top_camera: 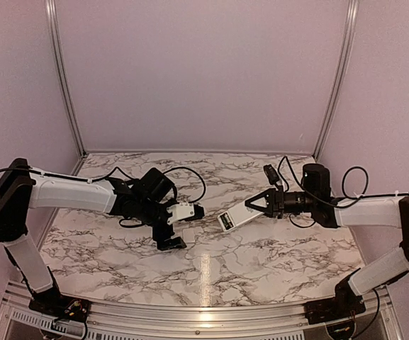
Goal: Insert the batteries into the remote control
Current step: Pick up the battery cover from the center of the board.
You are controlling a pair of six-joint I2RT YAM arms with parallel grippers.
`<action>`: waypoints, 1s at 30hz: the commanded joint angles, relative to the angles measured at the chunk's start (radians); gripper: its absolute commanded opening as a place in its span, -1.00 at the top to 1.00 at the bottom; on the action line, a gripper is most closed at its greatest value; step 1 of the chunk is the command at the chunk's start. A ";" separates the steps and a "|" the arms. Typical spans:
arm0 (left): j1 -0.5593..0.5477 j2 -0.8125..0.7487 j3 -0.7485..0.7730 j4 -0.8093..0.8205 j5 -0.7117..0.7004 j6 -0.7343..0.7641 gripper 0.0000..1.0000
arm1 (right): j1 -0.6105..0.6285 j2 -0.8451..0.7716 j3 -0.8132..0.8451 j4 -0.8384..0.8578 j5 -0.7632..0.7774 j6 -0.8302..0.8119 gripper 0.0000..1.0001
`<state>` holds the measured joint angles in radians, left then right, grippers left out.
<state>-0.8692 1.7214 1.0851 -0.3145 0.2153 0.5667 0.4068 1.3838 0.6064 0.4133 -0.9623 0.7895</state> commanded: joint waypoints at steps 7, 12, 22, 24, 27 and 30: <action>0.056 0.190 0.172 -0.113 0.089 0.134 -0.97 | -0.046 -0.008 -0.025 0.066 -0.040 0.014 1.00; 0.065 0.236 0.196 -0.102 0.090 0.140 -0.95 | -0.062 -0.012 -0.028 0.065 -0.050 0.011 1.00; 0.077 0.336 0.265 -0.149 0.131 0.164 -0.73 | -0.074 -0.003 -0.025 0.055 -0.059 -0.001 1.00; 0.077 0.340 0.263 -0.153 0.130 0.165 -0.71 | -0.077 -0.001 -0.025 0.055 -0.059 -0.002 1.00; 0.077 0.342 0.258 -0.154 0.133 0.160 -0.64 | -0.077 0.003 -0.024 0.057 -0.061 -0.003 1.00; 0.077 0.354 0.268 -0.170 0.137 0.151 -0.49 | -0.077 0.004 -0.022 0.055 -0.058 -0.005 1.00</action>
<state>-0.7982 2.0426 1.3315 -0.4370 0.3344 0.7200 0.3405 1.3838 0.5770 0.4416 -1.0054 0.7959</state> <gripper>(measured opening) 0.786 0.145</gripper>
